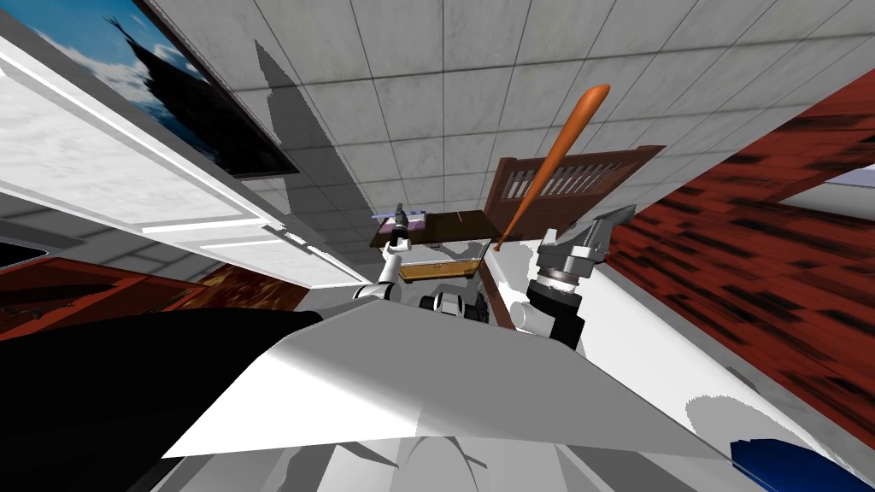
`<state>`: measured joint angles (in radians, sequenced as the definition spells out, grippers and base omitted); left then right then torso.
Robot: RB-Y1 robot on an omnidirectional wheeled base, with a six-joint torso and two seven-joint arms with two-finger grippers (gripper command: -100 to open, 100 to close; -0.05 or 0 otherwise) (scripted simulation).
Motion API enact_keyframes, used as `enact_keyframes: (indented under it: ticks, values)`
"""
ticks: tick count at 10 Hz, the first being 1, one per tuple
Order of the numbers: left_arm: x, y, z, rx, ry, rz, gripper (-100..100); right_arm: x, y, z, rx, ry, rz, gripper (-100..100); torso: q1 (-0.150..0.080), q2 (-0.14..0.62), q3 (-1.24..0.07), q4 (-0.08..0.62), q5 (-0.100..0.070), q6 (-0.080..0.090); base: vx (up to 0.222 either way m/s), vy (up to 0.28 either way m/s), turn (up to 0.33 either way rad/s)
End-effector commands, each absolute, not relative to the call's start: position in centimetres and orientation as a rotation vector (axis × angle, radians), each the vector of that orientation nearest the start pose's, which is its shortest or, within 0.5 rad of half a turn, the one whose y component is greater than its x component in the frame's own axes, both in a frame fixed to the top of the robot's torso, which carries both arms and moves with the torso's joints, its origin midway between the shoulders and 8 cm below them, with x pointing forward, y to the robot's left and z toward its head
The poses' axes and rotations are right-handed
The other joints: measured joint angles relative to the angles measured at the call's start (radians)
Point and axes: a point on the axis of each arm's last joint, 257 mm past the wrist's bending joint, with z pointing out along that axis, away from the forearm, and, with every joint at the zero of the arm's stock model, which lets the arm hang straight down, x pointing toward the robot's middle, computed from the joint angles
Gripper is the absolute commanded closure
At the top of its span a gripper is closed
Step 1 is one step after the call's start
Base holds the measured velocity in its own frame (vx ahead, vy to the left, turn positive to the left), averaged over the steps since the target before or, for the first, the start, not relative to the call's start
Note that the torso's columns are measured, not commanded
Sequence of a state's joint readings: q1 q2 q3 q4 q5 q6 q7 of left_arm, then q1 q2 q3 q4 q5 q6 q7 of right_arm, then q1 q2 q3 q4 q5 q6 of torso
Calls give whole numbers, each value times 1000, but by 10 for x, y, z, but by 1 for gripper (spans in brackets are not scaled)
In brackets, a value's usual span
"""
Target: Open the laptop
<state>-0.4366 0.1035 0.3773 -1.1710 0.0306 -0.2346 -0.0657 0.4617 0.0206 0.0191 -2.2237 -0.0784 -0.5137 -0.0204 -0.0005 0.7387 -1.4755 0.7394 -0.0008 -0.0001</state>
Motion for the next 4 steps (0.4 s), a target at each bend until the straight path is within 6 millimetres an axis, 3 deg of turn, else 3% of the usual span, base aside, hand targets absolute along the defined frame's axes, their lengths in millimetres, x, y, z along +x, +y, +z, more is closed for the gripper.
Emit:
enact_keyframes:
  ticks: [1,4]
  values:
    - [630,371,-116,-1105,855,-1108,0,355,-282,14,739,543,1400,0,0,0,0,0,0,0,0,0,0]
    - [630,371,-116,-1105,855,-1108,0,355,-282,14,739,543,1400,0,1,-1,-1,-1,1,0,0,0,0]
